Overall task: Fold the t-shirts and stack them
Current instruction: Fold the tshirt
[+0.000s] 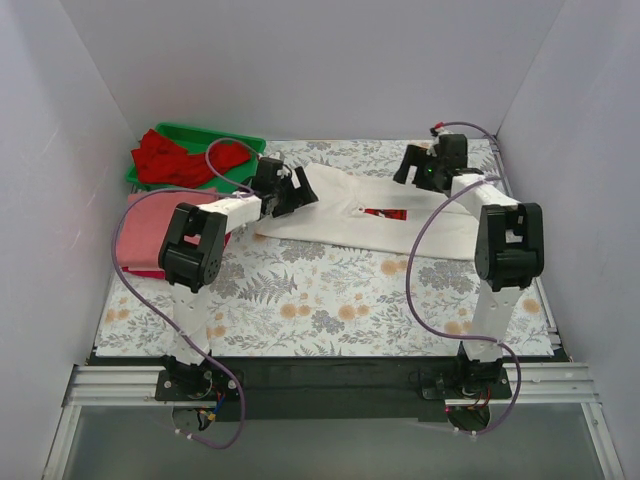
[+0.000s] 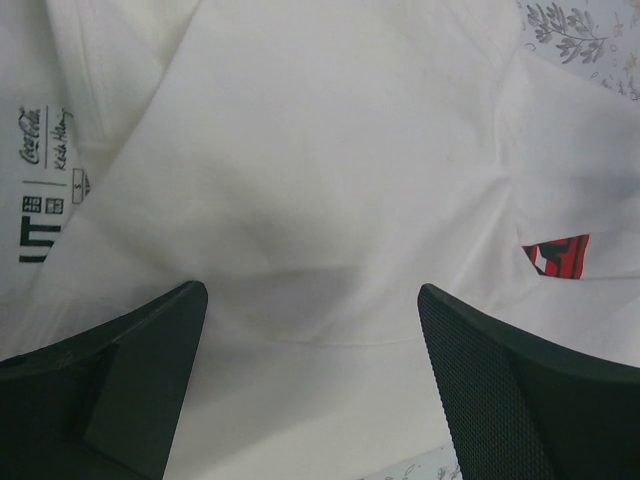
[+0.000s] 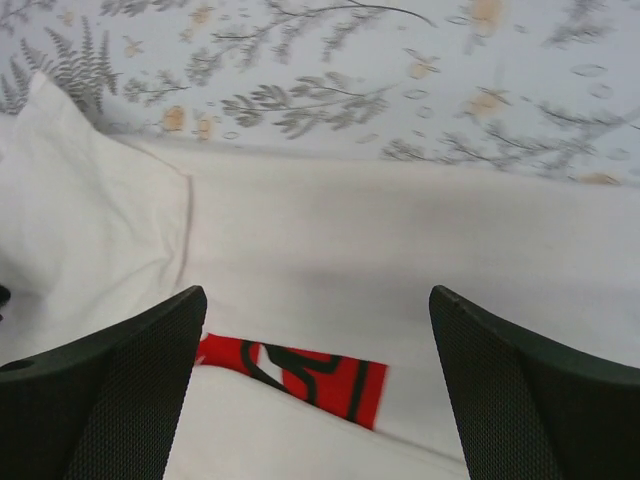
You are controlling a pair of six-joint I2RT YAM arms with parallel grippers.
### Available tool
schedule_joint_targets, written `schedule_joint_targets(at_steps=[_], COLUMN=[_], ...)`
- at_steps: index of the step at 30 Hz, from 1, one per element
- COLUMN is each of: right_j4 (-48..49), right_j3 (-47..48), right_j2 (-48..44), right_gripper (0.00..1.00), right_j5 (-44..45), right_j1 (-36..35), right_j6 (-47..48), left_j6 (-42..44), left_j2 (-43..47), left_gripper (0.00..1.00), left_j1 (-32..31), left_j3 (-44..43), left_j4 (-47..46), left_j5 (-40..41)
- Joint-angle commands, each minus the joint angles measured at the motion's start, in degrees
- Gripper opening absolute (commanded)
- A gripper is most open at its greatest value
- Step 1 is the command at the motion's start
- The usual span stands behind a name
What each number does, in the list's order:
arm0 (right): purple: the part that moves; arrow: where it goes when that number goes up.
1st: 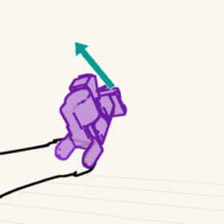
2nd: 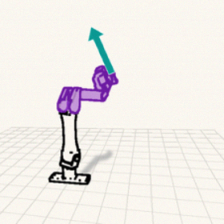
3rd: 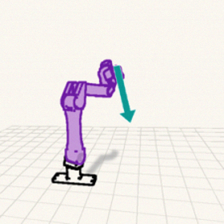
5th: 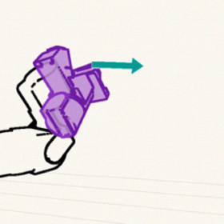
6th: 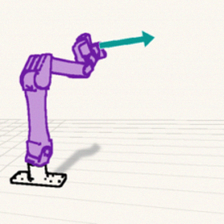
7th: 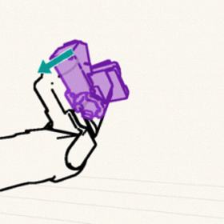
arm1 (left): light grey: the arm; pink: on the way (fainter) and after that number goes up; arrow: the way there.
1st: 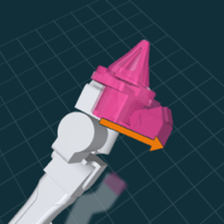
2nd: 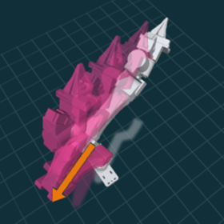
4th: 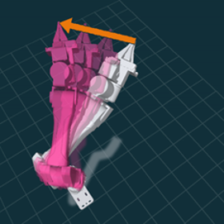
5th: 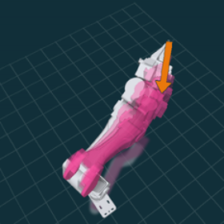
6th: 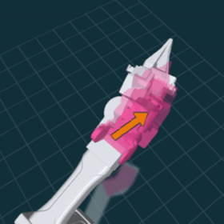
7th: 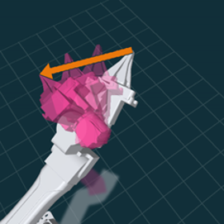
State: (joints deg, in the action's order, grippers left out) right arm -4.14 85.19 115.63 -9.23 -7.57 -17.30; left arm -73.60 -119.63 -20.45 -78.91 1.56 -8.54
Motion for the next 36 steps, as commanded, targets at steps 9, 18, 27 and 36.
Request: schedule_joint_targets(at_steps=[9, 18, 27, 36], right_j4=[-2.8, -4.3, -2.5, -6.3], right_j3=[-7.6, -27.7, -59.0, -58.6], right_j2=[1.5, -10.0, -33.5, -46.6], right_gripper=[0.98, 0.98, 0.98, 0.98], right_j5=[-8.6, -9.0, -7.8, -7.8], right_j1=[15.1, 15.4, -4.6, -35.8], right_j6=[-1.3, -4.8, -13.4, -21.3], left_j6=[6.0, 4.9, -1.4, -10.6], left_j2=[-21.0, -32.1, -38.8, -41.5], left_gripper=[0.87, 0.88, 0.89, 0.9], left_j1=[0.4, 0.5, 0.5, -0.6], left_j3=[-31.1, -48.1, -55.7, -56.8], left_j4=[16.2, 23.4, 21.1, 12.3], left_j5=[-7.2, -8.3, -12.8, -15.4])
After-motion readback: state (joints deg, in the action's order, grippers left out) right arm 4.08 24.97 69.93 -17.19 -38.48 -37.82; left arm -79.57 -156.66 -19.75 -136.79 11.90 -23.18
